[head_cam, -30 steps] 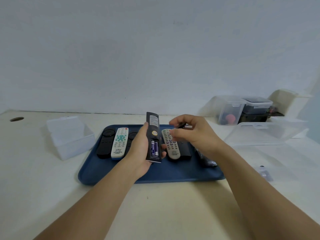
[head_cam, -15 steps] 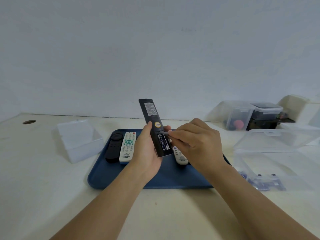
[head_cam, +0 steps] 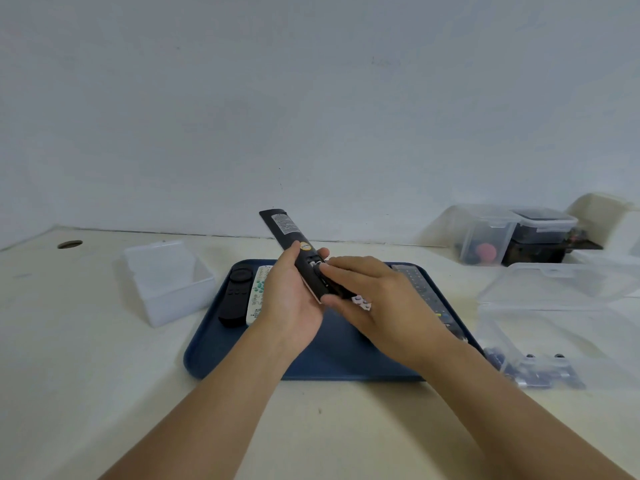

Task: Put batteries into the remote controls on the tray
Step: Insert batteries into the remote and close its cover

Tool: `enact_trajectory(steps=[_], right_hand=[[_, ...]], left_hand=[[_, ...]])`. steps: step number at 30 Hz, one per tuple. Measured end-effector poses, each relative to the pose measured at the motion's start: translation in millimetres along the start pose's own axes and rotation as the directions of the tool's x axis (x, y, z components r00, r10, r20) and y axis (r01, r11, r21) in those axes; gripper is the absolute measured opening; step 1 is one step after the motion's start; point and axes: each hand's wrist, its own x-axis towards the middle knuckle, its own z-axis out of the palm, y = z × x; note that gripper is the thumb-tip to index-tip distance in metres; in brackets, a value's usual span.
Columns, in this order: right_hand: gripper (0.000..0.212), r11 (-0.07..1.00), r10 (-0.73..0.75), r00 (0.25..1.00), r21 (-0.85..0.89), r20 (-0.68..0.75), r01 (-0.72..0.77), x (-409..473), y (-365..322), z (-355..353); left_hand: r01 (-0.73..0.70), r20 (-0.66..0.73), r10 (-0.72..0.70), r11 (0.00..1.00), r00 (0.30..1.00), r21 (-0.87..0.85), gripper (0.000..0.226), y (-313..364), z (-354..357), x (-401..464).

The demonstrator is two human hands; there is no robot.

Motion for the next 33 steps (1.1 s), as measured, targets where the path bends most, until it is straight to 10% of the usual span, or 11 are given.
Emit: enact_trajectory(steps=[15,33], right_hand=[[0.061,0.989,0.120,0.973,0.061,0.198,-0.135,1,8,-4],[0.055,0.943,0.177,0.979,0.269,0.100,-0.198,2,13,-10]], left_hand=[[-0.021,0.041,0.018,0.997,0.999,0.072,0.035,-6,-2,-2],[-0.040,0.026,0.037,0.990,0.999,0.132,0.040,-17,-1,-8]])
